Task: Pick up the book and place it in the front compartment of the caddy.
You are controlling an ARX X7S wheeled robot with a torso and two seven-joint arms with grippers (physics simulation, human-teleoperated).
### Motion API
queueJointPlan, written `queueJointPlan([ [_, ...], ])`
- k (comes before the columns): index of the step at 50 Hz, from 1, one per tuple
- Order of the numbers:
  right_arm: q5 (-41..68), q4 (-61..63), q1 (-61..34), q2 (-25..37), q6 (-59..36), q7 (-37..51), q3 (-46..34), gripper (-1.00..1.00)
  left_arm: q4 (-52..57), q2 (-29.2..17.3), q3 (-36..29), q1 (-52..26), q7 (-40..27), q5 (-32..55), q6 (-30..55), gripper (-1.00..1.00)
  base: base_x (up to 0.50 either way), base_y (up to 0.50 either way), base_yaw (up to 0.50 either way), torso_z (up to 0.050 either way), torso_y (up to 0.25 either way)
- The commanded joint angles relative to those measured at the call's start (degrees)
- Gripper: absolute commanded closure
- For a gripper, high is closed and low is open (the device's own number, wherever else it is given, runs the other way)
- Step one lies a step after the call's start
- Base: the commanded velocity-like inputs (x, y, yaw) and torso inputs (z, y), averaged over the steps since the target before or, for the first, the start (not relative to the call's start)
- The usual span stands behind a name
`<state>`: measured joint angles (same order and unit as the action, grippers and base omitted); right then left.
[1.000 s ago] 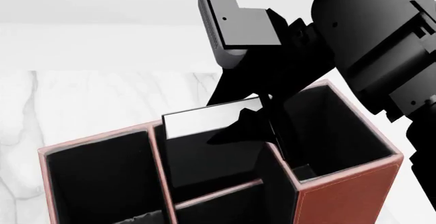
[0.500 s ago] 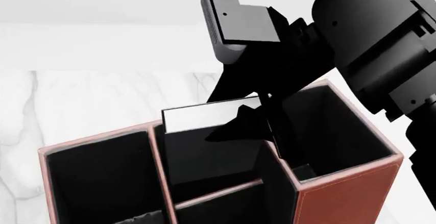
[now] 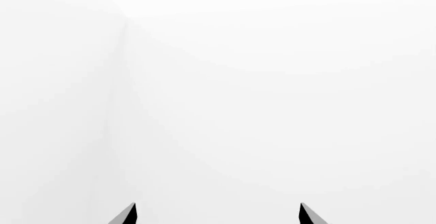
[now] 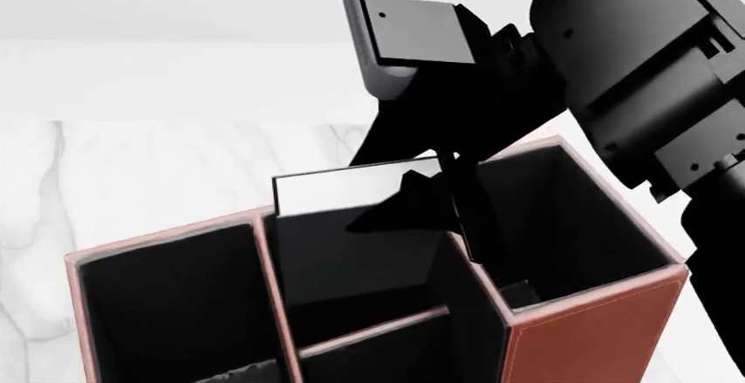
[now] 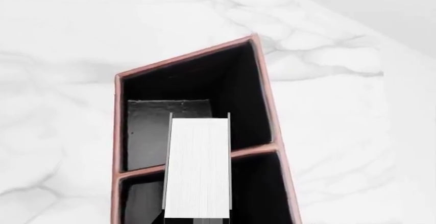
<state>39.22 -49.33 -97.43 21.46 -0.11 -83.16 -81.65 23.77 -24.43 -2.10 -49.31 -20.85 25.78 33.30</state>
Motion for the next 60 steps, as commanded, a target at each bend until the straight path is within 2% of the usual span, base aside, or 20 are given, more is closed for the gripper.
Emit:
queueJointPlan([
  [1,-2.15,-17.20,0.33,-8.05,10.72,-4.60,2.28,1.00,0.02,-0.21,-0.12,-0.08,-0.09,0.02,-0.01,-1.00,0.00,0.00,0.00,0.000,0.000],
  [5,-2.11,-25.54,0.66,-11.56,15.47,-6.56,1.66,1.00,0.02,-0.21,-0.11,-0.04,-0.17,0.09,-0.01,-1.00,0.00,0.00,0.00,0.000,0.002],
  [26,-3.28,-25.64,3.81,-12.02,15.27,-6.75,3.96,1.00,-0.05,-0.29,-0.47,-0.20,-0.34,0.19,-0.10,-1.00,0.00,0.00,0.00,0.000,0.001],
  [31,-6.76,-25.65,4.77,-12.28,15.24,-6.72,7.62,1.00,-0.17,-0.36,-0.42,-0.36,-0.38,0.24,-0.13,-1.00,0.00,0.00,0.00,0.000,0.000],
  [48,-26.57,-25.65,8.58,-13.13,17.07,-6.47,27.17,1.00,-0.37,-0.42,-0.56,-0.37,-0.49,0.37,-0.32,-1.00,0.00,0.00,0.00,0.001,0.001],
  [60,-34.42,-25.66,10.42,-13.50,18.10,-5.31,33.60,1.00,-0.14,-0.56,-0.54,-0.13,-0.62,0.56,-0.34,-1.00,0.00,0.00,0.00,0.000,0.001],
])
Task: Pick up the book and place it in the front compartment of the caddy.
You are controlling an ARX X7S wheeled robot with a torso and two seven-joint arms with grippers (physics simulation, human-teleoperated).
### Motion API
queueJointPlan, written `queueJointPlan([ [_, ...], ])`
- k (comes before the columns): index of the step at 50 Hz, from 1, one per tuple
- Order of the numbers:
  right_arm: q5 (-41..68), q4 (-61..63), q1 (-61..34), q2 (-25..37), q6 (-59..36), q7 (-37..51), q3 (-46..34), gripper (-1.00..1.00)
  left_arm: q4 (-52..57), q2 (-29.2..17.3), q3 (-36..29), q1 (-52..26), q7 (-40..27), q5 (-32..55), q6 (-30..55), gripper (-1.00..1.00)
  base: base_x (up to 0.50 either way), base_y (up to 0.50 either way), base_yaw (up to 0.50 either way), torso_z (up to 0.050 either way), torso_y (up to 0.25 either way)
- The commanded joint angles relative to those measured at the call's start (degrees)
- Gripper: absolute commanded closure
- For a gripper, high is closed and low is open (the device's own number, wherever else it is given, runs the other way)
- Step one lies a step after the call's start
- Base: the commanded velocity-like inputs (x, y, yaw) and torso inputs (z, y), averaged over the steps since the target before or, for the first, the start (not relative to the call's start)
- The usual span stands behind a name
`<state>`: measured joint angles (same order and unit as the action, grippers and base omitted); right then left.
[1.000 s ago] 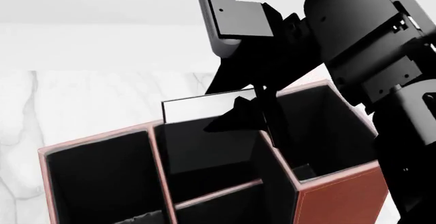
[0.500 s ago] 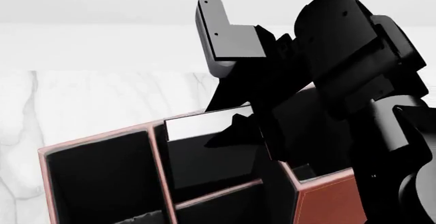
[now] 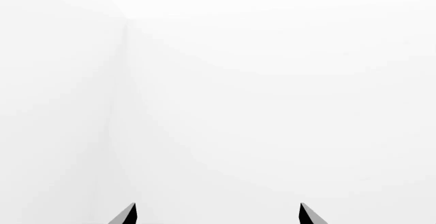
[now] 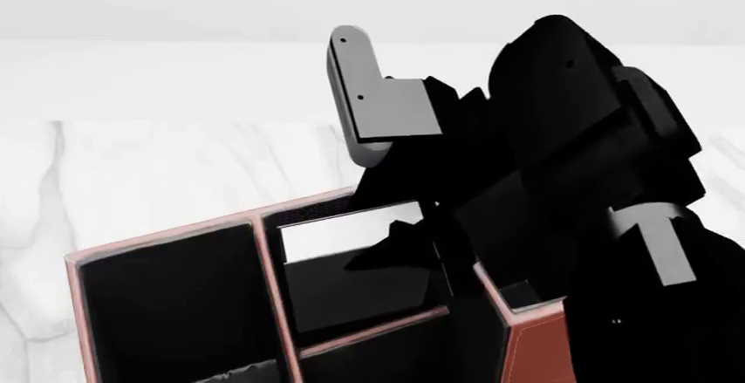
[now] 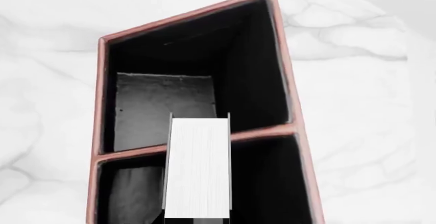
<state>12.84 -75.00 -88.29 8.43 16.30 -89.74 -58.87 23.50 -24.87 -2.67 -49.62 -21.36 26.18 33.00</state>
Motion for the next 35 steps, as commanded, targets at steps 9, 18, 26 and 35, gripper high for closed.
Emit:
queueJointPlan([
  [9,-10.94,0.02,2.18,-0.58,2.13,1.80,13.51,1.00,0.34,-0.15,0.12,0.48,-0.28,0.34,-0.09,-1.00,0.00,0.00,0.00,0.000,0.001],
  [18,-12.41,0.02,2.81,-0.47,2.49,3.10,13.98,1.00,0.06,-0.29,0.00,0.18,-0.28,0.29,-0.19,-1.00,0.00,0.00,0.00,0.001,0.001],
  [26,-12.52,0.01,3.42,-0.47,2.10,3.70,14.07,1.00,0.09,-0.36,0.01,0.06,-0.37,0.46,-0.10,-1.00,0.00,0.00,0.00,0.000,0.000],
  [35,-12.51,0.01,3.94,-0.55,1.70,3.85,14.51,1.00,0.04,-0.40,-0.07,-0.13,-0.44,0.56,-0.07,-1.00,0.00,0.00,0.00,0.000,0.001],
])
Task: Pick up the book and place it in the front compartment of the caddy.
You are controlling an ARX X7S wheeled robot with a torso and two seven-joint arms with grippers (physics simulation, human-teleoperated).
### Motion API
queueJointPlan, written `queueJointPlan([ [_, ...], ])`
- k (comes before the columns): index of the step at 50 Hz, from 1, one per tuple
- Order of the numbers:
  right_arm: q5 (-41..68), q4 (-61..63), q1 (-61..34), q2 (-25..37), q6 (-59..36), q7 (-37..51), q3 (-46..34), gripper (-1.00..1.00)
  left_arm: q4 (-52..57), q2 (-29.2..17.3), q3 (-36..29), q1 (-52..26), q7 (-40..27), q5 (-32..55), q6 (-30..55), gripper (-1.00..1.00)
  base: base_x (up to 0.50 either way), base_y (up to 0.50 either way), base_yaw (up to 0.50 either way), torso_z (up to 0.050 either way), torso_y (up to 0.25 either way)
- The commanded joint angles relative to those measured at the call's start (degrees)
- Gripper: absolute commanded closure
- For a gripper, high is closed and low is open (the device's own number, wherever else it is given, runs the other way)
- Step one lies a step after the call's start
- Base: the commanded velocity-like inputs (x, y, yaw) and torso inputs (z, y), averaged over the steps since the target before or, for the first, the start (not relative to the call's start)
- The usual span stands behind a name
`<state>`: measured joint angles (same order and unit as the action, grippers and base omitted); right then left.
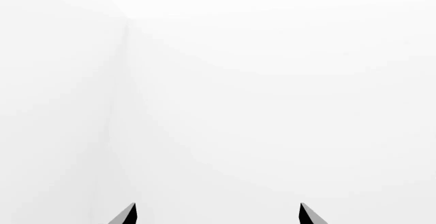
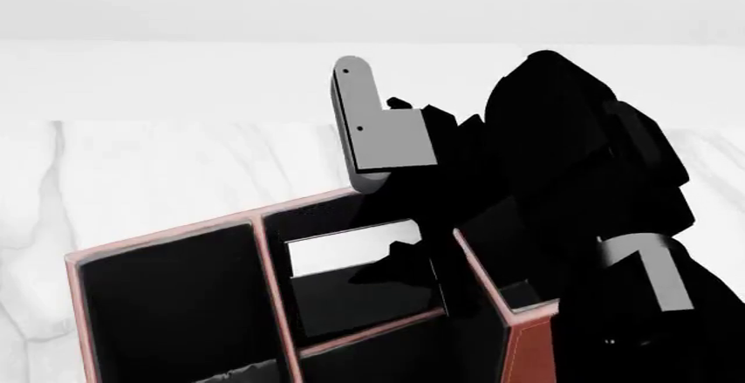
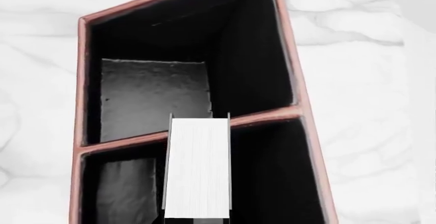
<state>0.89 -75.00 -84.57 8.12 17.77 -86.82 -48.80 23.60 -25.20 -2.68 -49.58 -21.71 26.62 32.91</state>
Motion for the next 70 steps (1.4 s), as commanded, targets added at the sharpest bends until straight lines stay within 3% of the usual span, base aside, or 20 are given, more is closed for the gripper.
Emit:
queueJointPlan([
  [1,-0.63,0.01,0.35,-0.26,0.12,1.03,4.40,1.00,-0.04,-0.06,-0.05,-0.18,-0.12,0.16,0.04,-1.00,0.00,0.00,0.00,0.000,0.000],
  [22,-0.33,0.01,1.01,-0.87,-2.80,0.09,5.50,1.00,-0.18,-0.24,-0.07,0.11,-0.26,0.24,-0.37,-1.00,0.00,0.00,0.00,0.000,0.000],
  [23,-0.52,0.01,1.03,-0.85,-2.84,0.45,5.45,-1.00,-0.18,-0.23,-0.08,0.12,-0.29,0.23,-0.38,-1.00,0.00,0.00,0.00,0.000,0.000],
  [57,-0.73,0.01,0.66,-0.80,-2.55,0.82,5.07,-1.00,0.03,-0.50,-0.07,-0.02,-0.72,0.76,-0.22,-1.00,0.00,0.00,0.00,0.000,0.000],
  [70,-0.65,0.01,-3.89,-0.48,-0.16,3.27,6.09,-1.00,0.06,-0.55,-0.13,0.03,-0.86,0.90,-0.29,-1.00,0.00,0.00,0.00,0.000,0.000],
])
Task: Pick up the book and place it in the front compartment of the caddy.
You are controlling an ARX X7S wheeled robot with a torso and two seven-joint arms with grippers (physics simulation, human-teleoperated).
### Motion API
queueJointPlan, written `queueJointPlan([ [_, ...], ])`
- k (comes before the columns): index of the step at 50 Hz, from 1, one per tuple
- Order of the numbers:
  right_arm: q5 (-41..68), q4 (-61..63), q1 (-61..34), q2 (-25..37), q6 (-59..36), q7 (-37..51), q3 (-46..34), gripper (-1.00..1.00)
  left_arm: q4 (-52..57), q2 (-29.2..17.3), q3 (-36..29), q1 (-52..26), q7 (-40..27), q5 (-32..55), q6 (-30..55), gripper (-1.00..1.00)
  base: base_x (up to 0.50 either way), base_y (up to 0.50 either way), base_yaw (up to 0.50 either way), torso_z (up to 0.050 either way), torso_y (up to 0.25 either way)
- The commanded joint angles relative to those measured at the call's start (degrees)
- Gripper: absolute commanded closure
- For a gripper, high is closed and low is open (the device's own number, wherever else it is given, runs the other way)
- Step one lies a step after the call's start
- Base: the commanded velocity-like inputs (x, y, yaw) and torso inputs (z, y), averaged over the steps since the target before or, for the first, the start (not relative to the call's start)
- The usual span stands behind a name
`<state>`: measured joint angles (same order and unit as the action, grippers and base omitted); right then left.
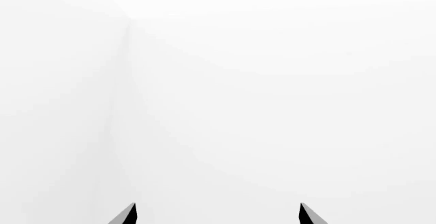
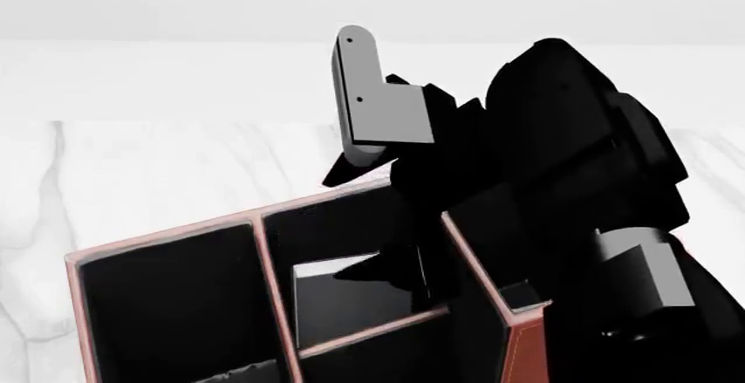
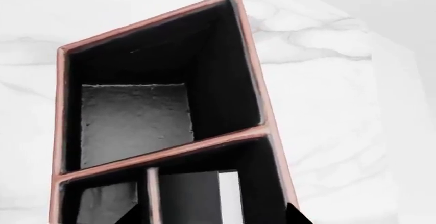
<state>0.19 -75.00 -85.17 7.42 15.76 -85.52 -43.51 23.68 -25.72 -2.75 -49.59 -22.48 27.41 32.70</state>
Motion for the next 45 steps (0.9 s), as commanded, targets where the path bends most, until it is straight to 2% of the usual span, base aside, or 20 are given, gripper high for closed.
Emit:
queueJointPlan([
  [1,0.03,0.01,-3.74,0.27,2.15,2.31,0.90,-1.00,-0.06,-0.01,-0.08,0.07,-0.11,0.09,-0.11,-1.00,0.00,0.00,0.00,0.000,0.000],
  [13,0.96,0.02,-8.64,1.39,7.61,7.16,4.92,-1.00,-0.17,-0.13,0.01,0.41,-0.13,0.19,-0.45,-1.00,0.00,0.00,0.00,0.000,0.000],
  [16,0.46,0.02,-9.60,2.25,11.24,11.78,5.67,-1.00,-0.13,-0.16,0.09,0.40,-0.20,0.25,-0.43,-1.00,0.00,0.00,0.00,0.000,0.000],
  [27,-0.89,0.02,-10.40,3.98,15.46,20.87,6.32,-1.00,-0.12,-0.15,0.01,0.55,-0.32,0.36,-0.48,-1.00,0.00,0.00,0.00,0.000,0.000],
  [45,0.19,0.02,-8.32,3.66,15.39,20.87,7.05,-1.00,-0.39,0.17,-0.22,1.32,-0.50,0.40,-1.12,-1.00,0.00,0.00,0.00,0.000,0.000],
])
